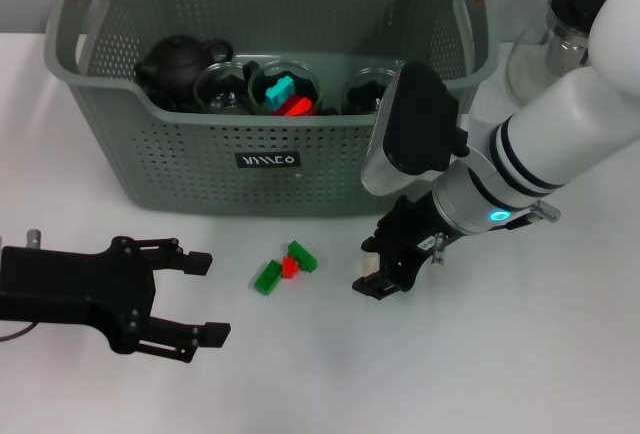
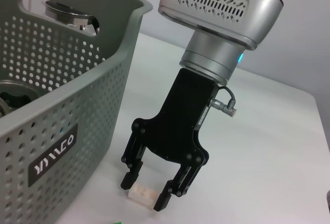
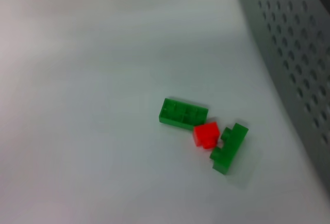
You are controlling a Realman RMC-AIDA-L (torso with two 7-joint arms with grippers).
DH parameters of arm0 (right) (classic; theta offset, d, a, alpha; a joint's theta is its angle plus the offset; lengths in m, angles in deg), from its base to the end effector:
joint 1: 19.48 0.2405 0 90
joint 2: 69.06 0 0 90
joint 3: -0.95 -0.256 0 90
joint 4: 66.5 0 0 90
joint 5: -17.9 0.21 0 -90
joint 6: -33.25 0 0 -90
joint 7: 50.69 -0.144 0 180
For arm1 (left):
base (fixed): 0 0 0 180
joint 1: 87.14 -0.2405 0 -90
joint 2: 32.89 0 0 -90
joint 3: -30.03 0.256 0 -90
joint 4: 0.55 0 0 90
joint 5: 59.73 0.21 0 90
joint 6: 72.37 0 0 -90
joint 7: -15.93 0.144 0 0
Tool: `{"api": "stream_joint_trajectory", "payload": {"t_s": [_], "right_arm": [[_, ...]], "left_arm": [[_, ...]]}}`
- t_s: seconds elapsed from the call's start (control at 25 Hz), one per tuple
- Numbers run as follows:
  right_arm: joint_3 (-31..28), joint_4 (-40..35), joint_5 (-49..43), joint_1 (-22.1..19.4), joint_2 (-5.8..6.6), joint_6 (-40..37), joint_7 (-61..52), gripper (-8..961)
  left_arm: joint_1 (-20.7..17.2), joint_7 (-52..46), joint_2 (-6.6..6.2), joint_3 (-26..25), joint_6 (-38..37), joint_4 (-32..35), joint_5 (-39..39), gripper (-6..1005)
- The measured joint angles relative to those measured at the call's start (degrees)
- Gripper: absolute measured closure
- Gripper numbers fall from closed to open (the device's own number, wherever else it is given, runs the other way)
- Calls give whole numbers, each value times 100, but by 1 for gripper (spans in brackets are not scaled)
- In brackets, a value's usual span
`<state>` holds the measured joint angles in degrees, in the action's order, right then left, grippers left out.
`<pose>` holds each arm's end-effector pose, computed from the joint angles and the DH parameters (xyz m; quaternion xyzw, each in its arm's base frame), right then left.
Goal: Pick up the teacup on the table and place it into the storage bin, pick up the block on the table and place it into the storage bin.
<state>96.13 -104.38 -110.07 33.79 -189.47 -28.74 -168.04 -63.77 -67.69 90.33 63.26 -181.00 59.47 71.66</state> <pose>0.1571 0.3765 -0.1189 -0.9813 0.0933 -0.1571 0.0605 -0.2771 0.2709 0.0335 -0.9662 -0.2019 -0.1468 0.0648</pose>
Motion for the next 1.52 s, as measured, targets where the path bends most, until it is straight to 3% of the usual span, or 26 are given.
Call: {"api": "stream_joint_trajectory", "payload": {"t_s": [0.32, 0.64, 1.0, 1.2, 1.36, 1.52], "right_arm": [[-10, -22, -189, 14, 1, -46, -209, 440], [-298, -429, -219, -75, 31, -772, -172, 506], [-1403, -2068, -481, -325, 40, -2828, -357, 506], [-2232, -3114, -58, -233, 32, -3756, -461, 507], [-2736, -3716, 264, -78, 37, -3639, -607, 507], [-2807, -3728, 26, 149, 42, -2674, -966, 506]], "left_arm": [[0, -5, 0, -1, 0, 1, 0, 82], [0, -5, -21, -15, 0, 2, 0, 82], [-18, 111, -39, -238, -9, 14, 0, 82], [-32, 141, -45, -296, -9, 10, -24, 82], [-26, 202, -48, -298, -1, 2, -93, 82], [-6, 208, -44, -296, -3, 0, -133, 82]]}}
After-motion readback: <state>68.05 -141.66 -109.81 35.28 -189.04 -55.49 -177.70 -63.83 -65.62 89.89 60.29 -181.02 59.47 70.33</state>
